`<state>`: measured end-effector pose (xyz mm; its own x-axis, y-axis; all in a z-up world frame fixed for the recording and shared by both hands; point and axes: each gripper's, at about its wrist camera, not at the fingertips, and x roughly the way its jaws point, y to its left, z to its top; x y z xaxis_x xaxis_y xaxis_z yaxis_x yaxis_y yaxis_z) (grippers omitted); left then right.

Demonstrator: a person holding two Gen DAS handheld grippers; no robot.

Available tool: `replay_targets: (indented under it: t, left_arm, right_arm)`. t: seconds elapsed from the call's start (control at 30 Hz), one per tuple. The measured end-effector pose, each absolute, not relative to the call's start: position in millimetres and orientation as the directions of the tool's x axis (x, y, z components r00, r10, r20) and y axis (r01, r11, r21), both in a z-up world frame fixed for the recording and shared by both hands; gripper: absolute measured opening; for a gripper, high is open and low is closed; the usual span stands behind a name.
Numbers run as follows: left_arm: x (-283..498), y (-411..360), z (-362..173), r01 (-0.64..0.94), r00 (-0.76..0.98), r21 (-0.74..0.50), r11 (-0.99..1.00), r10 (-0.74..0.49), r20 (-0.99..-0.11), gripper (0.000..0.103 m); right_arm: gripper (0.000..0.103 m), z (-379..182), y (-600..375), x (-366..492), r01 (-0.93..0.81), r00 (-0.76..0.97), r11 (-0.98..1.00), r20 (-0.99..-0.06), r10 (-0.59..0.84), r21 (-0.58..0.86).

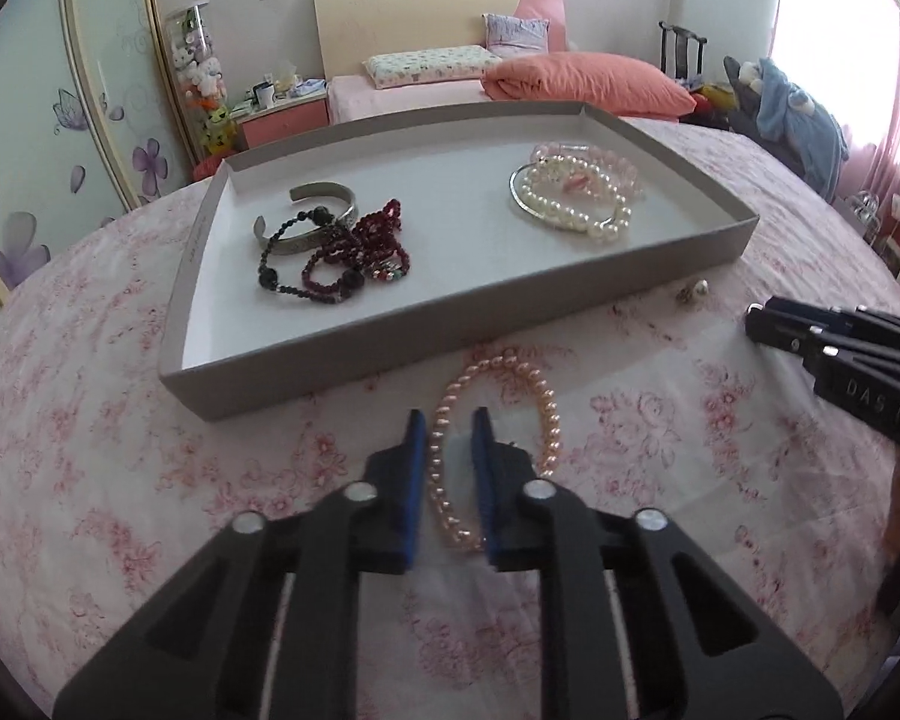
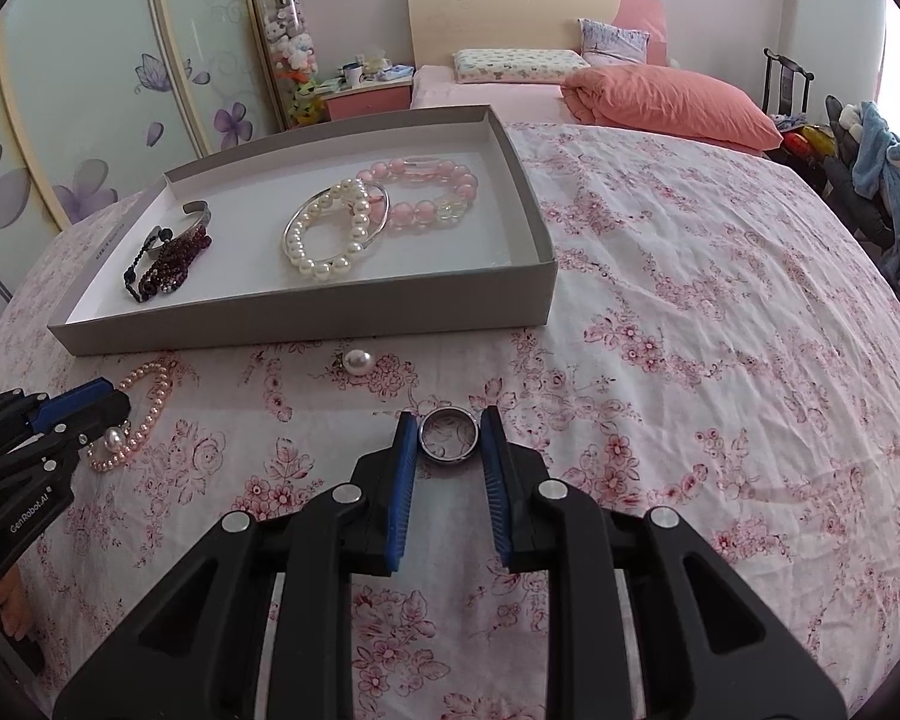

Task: Organize jewelry
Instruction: 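Grasp the pink pearl bracelet with the left tool while the right tool lifts the ring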

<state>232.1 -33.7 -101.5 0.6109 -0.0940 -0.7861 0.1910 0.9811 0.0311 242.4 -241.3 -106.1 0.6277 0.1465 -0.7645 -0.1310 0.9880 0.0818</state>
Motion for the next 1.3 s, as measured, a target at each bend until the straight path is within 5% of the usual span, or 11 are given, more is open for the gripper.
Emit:
replay_targets:
  t: [0.4, 0.57, 0.77, 1.03, 1.3]
  left_arm:
    - [223, -9, -101, 0.154, 0.619, 0.028, 0.988, -0.074, -0.782, 0.016]
    - [223, -13, -100, 0.165, 0.618, 0.027, 0.986, -0.082, -0.782, 0.03]
    - [223, -19, -101, 0.173, 0.618, 0.051, 0.984, -0.068, -0.783, 0.007]
    - [225, -2, -98, 0.112, 0.622, 0.013, 0.994, -0.06, -0.781, 0.006]
    - [211, 11, -68, 0.12, 0.709, -0.11, 0.987, -0.163, -0.687, 0.006]
  right_arm:
    - [0.023, -106, -233, 242, -0.168, 0.622, 0.983, -0.765, 0.165, 0.075]
    - [0.023, -107, -234, 242, -0.168, 0.622, 0.983, -0.765, 0.168, 0.079]
    - [0.023, -106, -234, 242, -0.168, 0.622, 0.983, -0.765, 0.169, 0.08]
    - [0.022, -106, -235, 244, -0.169, 0.624, 0.98, -0.759, 0.187, 0.102]
    - [0.022, -87, -233, 233, -0.177, 0.685, 0.974, -0.693, 0.226, 0.143]
